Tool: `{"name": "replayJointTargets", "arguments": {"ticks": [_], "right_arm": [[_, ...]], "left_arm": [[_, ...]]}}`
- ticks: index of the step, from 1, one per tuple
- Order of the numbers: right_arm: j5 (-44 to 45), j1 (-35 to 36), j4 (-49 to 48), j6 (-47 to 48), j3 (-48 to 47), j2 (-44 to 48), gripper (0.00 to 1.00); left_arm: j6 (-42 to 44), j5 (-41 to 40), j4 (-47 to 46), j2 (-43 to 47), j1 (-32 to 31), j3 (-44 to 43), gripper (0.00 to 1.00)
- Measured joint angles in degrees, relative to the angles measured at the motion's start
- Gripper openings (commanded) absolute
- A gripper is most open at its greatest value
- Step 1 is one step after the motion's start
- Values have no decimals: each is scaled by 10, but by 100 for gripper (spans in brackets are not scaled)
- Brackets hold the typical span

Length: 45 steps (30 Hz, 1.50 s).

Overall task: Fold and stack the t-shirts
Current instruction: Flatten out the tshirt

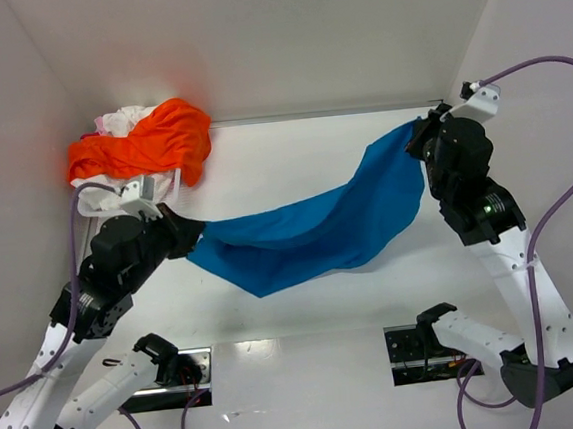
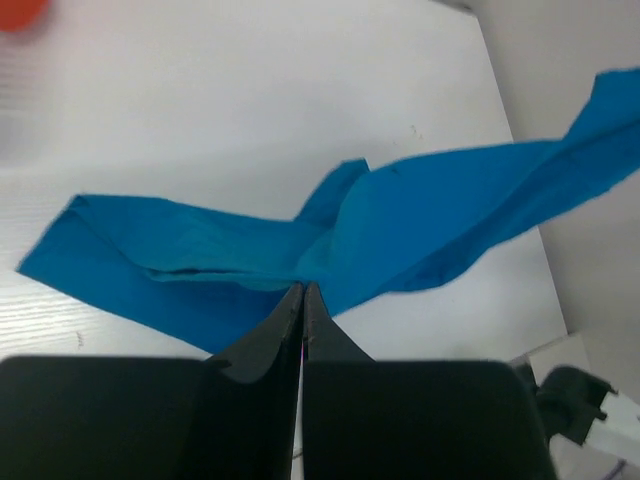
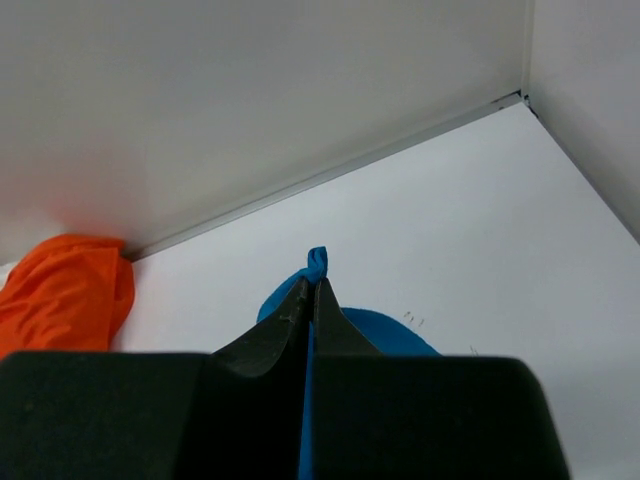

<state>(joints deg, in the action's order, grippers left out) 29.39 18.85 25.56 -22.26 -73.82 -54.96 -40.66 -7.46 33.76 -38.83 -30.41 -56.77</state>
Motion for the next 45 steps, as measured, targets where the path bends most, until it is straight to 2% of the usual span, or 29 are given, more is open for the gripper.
{"name": "replayJointTargets", "arguments": {"ticks": [4,10,14,17,21,26,30,37,41,45], "right_arm": [[-4,0,3,3,-71,-55,0],[-24,0,-2,25,-252,-138,0],[-27,0,-4,40,-322,-146,0],[-31,0,-7,49,-343,-138,0],[-38,0,-7,57,-344,-123,0],[-58,0,-7,61,-334,-113,0],[-62,0,-11,69,-334,-122,0],[-50,0,-24,86,-374,-191,0],[-47,0,-29,98,-443,-253,0],[-57,0,-52,105,-442,-268,0]], "left_arm": [[26,-76,0,-23,0,-86,0],[129,-236,-112,-94,0,-253,0],[216,-335,-200,-129,0,-308,0],[272,-379,-227,-160,0,-342,0],[308,-379,-224,-212,0,-393,0],[334,-336,-203,-273,0,-425,0],[348,-306,-190,-339,0,-489,0],[363,-291,-186,-422,4,-596,0],[375,-284,-190,-447,12,-631,0],[379,-259,-210,-466,14,-640,0]]}}
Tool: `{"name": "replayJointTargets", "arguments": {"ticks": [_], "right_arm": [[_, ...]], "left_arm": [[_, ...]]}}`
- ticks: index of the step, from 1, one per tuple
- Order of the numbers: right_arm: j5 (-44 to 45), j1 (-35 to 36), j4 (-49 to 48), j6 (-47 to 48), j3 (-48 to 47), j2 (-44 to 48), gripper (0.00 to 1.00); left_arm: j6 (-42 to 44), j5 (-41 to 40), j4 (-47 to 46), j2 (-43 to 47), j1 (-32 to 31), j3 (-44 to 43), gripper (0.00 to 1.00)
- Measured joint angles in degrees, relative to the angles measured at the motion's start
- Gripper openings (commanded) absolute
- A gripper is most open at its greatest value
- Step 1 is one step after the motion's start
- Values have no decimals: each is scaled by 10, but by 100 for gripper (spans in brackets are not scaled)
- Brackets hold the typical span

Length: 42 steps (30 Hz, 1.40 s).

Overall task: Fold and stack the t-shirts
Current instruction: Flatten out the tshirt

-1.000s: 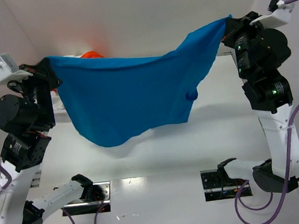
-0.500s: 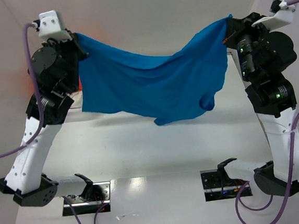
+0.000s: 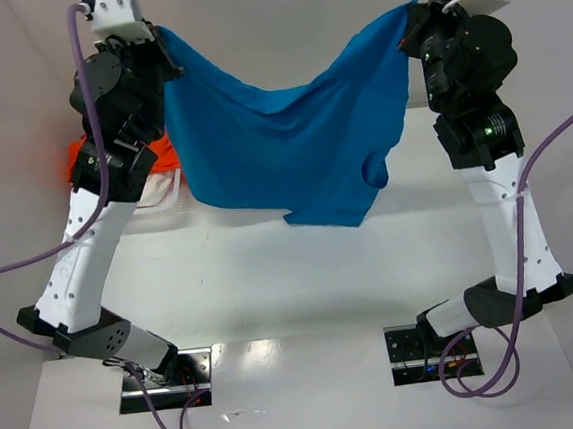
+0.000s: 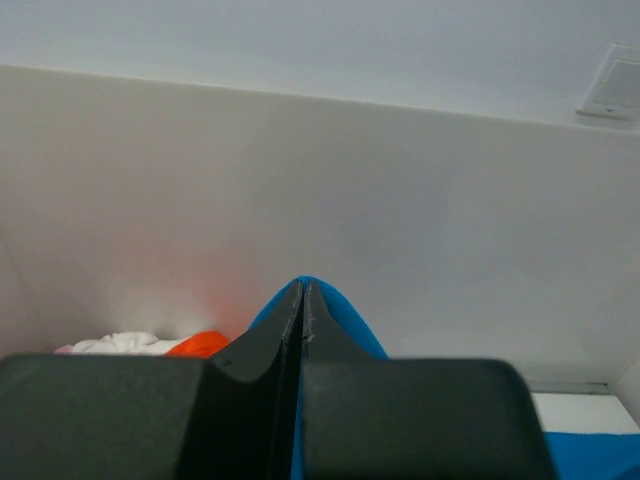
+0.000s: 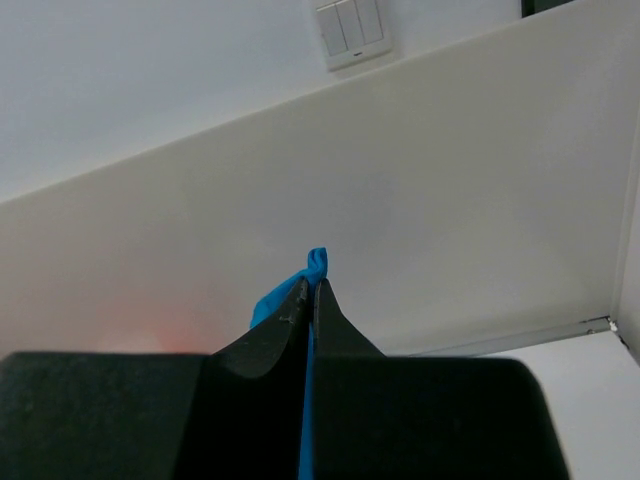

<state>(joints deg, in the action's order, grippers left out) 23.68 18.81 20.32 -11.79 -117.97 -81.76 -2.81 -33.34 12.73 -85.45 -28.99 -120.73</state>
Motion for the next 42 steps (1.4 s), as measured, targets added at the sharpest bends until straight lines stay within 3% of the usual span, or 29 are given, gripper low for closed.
{"name": "replayJointTargets", "arguments": {"ticks": [4,10,14,17,23,27,32,42], "right_arm": [[-4,0,-31,13,32,0,0],[-13,0,-43,19,59,-8,0],[-22,0,-48,21,71,-10,0],[-22,0,-52,19,79,-11,0],[-3,0,-64,19,109,-11,0],[25,-1,-67,30,119,-8,0],[38,-2,-64,38,116,8,0],[8,-2,-29,35,97,129,0]], "left_arm": [[-9,57,-8,-11,24,12,0],[-86,199,-13,-20,121,21,0],[-112,255,-25,-24,140,31,0],[-141,312,-41,-24,160,56,0],[-223,421,-85,-24,280,163,0],[-228,445,-72,-24,322,199,0],[-220,474,-58,5,319,199,0],[-181,487,2,210,318,195,0]]}}
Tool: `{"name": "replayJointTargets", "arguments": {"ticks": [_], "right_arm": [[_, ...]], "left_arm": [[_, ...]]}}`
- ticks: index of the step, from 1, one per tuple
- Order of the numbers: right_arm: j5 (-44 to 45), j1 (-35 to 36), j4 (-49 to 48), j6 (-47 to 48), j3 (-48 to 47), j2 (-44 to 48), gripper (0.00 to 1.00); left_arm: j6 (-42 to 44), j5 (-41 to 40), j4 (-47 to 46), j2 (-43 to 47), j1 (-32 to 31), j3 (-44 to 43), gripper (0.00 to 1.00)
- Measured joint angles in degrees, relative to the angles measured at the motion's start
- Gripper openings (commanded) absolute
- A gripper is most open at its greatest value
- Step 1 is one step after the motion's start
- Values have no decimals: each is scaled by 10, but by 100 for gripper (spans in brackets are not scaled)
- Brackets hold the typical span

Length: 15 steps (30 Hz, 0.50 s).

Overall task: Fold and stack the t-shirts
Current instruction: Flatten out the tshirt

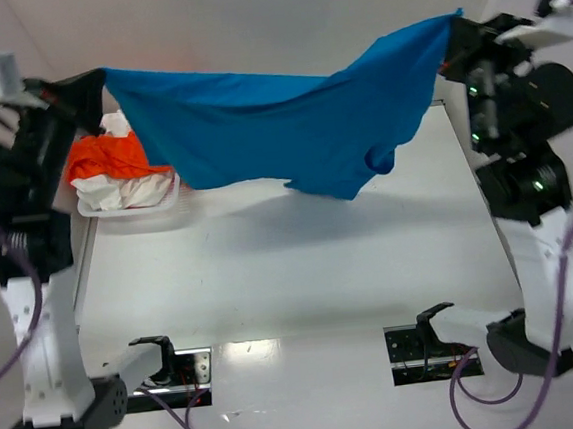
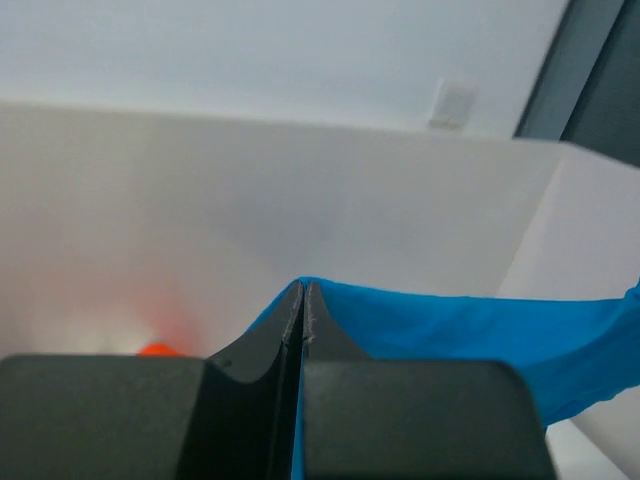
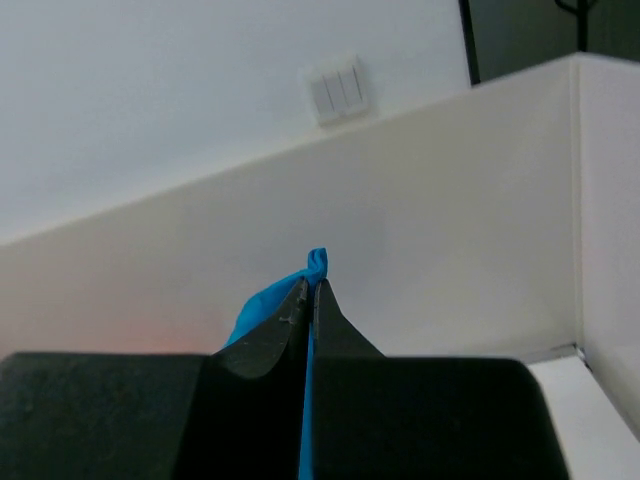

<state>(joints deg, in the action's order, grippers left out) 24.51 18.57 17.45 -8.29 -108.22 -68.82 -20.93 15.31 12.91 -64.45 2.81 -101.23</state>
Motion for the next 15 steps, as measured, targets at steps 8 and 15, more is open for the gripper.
{"name": "replayJointTargets", "arguments": {"ticks": [8,15], "right_arm": [[-29,-1,37,-10,-47,160,0],[-33,-1,37,-9,-88,188,0]], "left_arm": [[-3,-23,12,226,-2,35,0],[-20,-63,11,296,-12,119,0]]}}
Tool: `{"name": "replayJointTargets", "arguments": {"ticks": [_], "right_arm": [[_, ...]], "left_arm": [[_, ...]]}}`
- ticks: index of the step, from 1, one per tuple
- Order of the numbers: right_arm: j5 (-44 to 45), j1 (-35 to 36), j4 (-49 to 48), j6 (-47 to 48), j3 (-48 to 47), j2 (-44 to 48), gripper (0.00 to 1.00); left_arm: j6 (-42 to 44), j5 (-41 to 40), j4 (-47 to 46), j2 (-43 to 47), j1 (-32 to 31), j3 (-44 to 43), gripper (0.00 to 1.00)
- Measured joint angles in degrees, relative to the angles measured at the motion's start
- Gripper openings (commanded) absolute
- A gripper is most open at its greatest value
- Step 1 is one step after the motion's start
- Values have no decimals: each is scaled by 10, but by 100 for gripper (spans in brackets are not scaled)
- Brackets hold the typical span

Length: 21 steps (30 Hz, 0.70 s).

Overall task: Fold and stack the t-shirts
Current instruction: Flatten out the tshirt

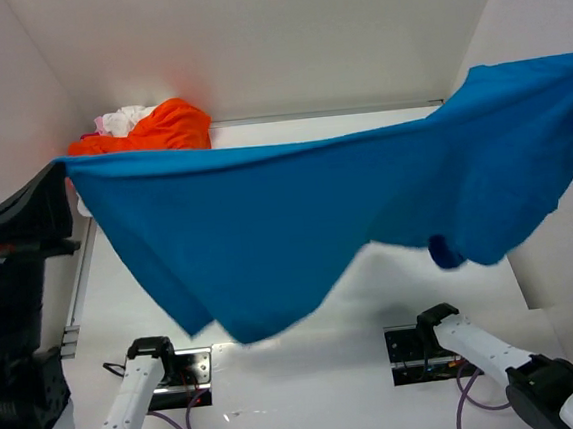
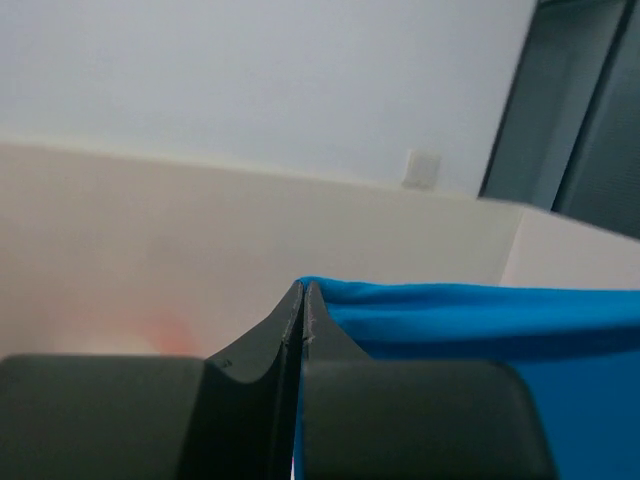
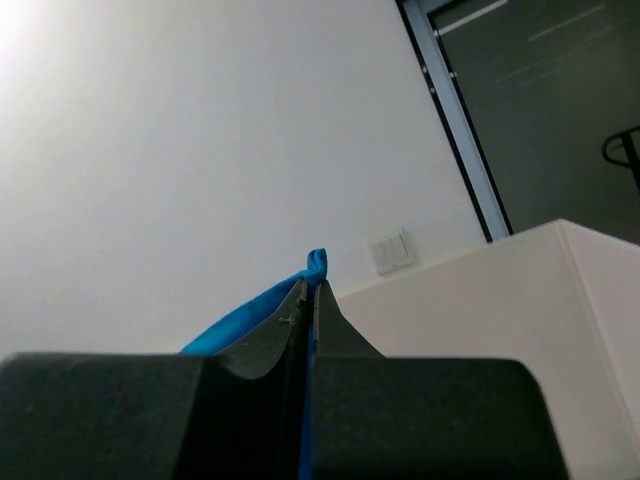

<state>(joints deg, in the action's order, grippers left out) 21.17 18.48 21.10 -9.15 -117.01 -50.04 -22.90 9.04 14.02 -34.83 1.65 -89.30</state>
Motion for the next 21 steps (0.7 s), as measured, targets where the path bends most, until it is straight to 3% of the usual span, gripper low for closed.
{"name": "replayJointTargets", "arguments": {"ticks": [14,21], "right_arm": [[43,0,-25,13,341,-67,0],[55,0,-71,-2,459,-87,0]], "left_arm": [[2,-29,-38,-131,0,236,0],[9,-32,-73,-158,0,337,0]]}}
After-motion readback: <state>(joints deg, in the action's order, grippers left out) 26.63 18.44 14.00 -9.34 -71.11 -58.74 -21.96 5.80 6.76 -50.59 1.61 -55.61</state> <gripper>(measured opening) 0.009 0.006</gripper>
